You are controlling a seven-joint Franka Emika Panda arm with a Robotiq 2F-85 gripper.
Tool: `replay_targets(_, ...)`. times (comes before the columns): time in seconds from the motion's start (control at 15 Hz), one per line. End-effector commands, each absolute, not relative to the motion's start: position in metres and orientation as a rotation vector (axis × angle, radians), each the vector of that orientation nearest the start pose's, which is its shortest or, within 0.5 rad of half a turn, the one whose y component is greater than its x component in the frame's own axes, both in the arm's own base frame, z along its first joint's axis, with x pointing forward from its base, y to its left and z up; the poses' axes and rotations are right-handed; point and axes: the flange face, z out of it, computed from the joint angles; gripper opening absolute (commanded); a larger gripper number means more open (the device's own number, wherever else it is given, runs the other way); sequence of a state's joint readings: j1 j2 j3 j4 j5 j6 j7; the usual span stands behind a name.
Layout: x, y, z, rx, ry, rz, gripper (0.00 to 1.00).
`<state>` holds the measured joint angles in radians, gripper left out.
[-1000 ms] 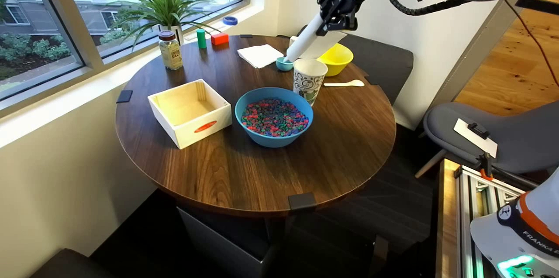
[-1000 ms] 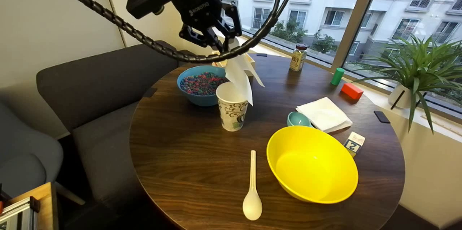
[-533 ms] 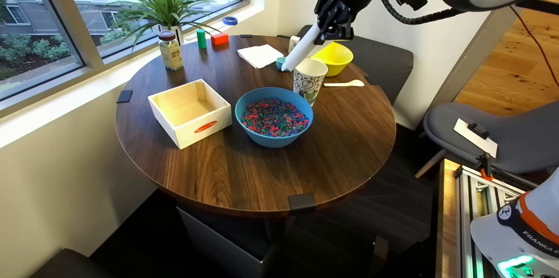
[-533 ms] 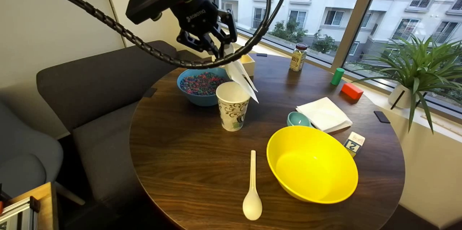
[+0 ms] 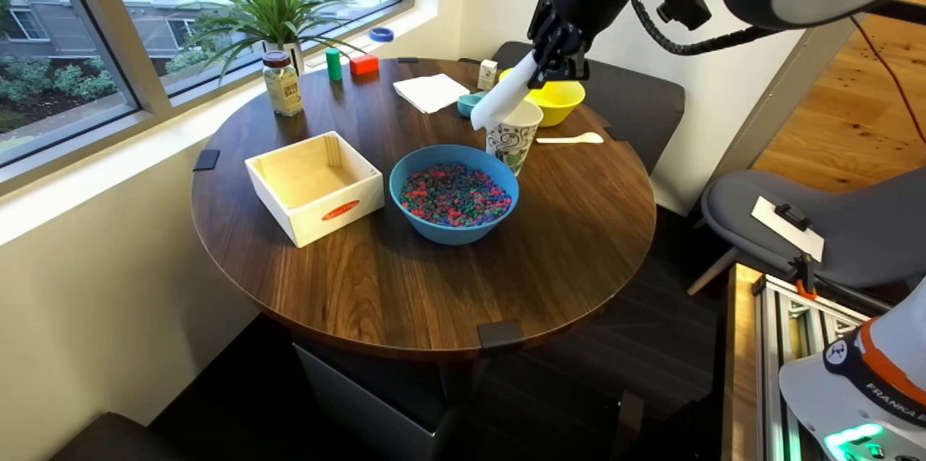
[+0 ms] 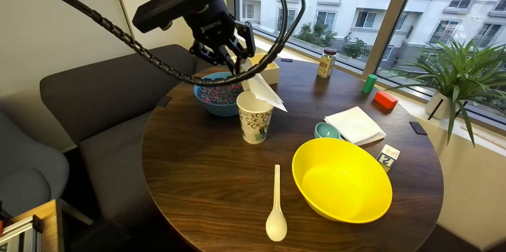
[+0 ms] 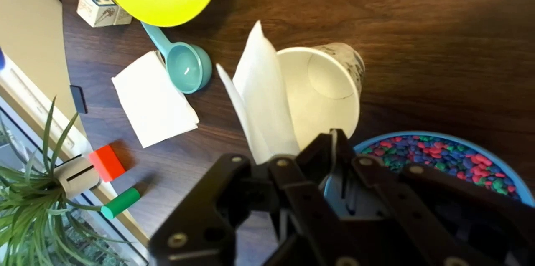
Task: Put the spoon and paper towel over the cup
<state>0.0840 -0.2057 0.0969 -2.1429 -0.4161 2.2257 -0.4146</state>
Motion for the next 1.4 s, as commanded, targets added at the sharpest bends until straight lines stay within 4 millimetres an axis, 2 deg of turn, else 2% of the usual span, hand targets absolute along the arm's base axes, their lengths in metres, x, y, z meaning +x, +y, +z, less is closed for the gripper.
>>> replay_targets(0.0, 0.507, 0.090, 0.516, -3.280, -1.254, -0.380, 0.01)
replay_targets(0.87, 0.501, 0.081, 0.496, -3.307, -0.981, -0.265, 0.01)
replay_targets(1.33, 0.497, 0.056, 0.501, -3.355, -0.765, -0.308, 0.01)
